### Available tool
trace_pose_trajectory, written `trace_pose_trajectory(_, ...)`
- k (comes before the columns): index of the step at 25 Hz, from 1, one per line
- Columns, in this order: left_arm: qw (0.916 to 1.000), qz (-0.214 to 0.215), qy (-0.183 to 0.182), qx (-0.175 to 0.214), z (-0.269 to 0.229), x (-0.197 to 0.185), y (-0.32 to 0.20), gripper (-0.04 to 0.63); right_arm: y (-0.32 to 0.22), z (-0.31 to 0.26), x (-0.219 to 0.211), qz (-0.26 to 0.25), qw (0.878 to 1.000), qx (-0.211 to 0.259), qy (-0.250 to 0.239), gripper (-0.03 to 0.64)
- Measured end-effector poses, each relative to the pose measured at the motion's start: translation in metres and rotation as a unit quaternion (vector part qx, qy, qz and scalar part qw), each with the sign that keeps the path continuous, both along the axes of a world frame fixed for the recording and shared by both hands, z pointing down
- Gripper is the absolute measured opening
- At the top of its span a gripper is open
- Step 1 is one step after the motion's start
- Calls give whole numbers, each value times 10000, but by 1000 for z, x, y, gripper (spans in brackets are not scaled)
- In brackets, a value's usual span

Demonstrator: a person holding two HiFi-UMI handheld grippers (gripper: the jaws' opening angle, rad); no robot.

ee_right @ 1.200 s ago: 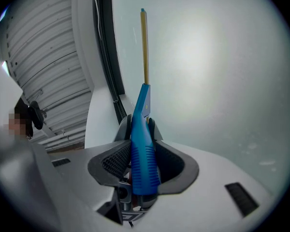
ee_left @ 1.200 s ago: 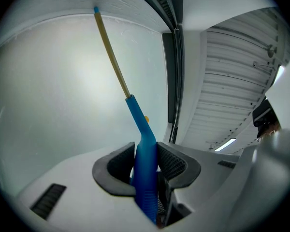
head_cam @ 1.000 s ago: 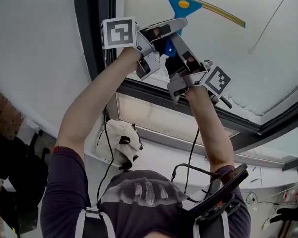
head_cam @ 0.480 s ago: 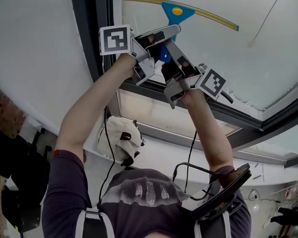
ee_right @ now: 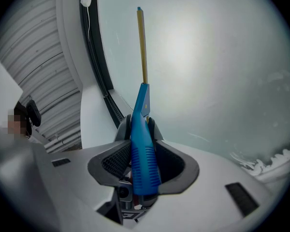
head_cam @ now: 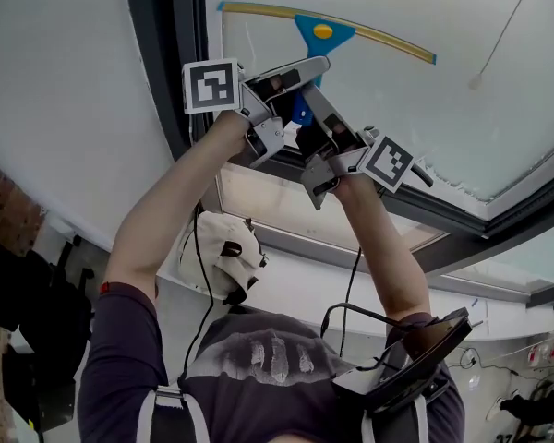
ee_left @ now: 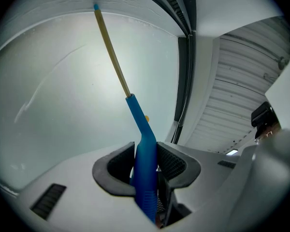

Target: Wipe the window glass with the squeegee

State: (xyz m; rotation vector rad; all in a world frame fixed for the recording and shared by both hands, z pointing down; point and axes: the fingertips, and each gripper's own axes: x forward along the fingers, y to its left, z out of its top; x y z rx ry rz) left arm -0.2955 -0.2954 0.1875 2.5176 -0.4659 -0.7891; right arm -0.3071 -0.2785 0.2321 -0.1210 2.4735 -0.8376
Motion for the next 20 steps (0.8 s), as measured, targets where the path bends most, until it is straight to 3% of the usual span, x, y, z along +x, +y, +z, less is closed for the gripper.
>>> trace_pose_trajectory(12,9994,-7,-79,-340,15,1,-11,147,-8,12,1,-48,9993,-360,6,147)
trace_pose_trajectory(20,9989,152,201,-405,16,3,-10,147,-8,17,2,-25,9990,-402,178,147)
